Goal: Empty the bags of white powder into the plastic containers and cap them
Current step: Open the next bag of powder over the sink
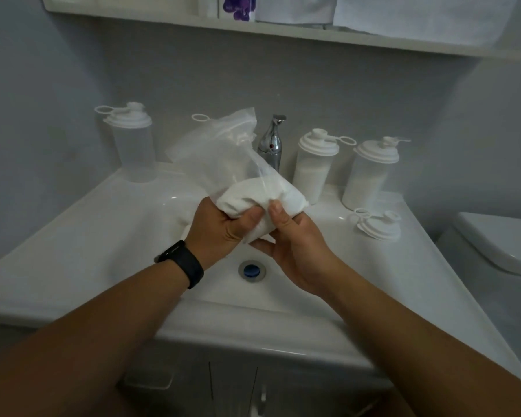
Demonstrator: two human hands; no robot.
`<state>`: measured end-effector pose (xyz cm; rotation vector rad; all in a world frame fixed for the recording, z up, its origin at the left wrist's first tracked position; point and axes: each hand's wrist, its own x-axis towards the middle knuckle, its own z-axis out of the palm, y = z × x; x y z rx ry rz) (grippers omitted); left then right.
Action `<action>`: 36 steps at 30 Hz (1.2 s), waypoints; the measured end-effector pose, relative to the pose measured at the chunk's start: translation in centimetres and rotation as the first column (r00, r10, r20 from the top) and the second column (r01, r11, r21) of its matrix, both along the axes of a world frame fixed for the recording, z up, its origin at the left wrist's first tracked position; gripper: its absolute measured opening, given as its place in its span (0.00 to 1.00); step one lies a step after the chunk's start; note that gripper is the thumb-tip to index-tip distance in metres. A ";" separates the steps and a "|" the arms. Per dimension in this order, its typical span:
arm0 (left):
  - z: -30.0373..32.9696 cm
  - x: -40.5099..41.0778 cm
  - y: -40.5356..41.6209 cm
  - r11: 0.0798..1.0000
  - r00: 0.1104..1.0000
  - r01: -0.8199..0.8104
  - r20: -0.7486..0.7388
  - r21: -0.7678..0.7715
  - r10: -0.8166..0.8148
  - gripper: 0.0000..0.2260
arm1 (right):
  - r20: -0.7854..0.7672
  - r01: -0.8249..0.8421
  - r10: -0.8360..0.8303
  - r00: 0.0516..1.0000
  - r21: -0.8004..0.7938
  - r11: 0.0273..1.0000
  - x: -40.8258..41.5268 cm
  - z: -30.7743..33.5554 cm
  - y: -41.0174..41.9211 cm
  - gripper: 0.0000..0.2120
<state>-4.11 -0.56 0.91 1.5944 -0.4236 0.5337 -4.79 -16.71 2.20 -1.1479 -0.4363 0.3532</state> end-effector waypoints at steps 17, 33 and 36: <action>1.1 0.8 1.3 0.920 0.837 -0.380 0.460 0.099 0.296 0.09 | -0.154 0.268 -0.259 0.954 0.043 0.962 1.6 1.1 -2.3 0.34; -3.2 1.7 -0.7 0.844 0.887 0.150 -0.447 0.514 0.115 0.20 | -0.180 0.518 -0.499 0.848 0.075 0.852 6.2 5.3 -9.8 0.22; -3.8 3.1 -2.8 0.863 0.813 0.204 -0.571 0.462 0.114 0.37 | -0.184 0.556 -0.539 0.822 0.061 0.829 7.1 5.1 -11.2 0.17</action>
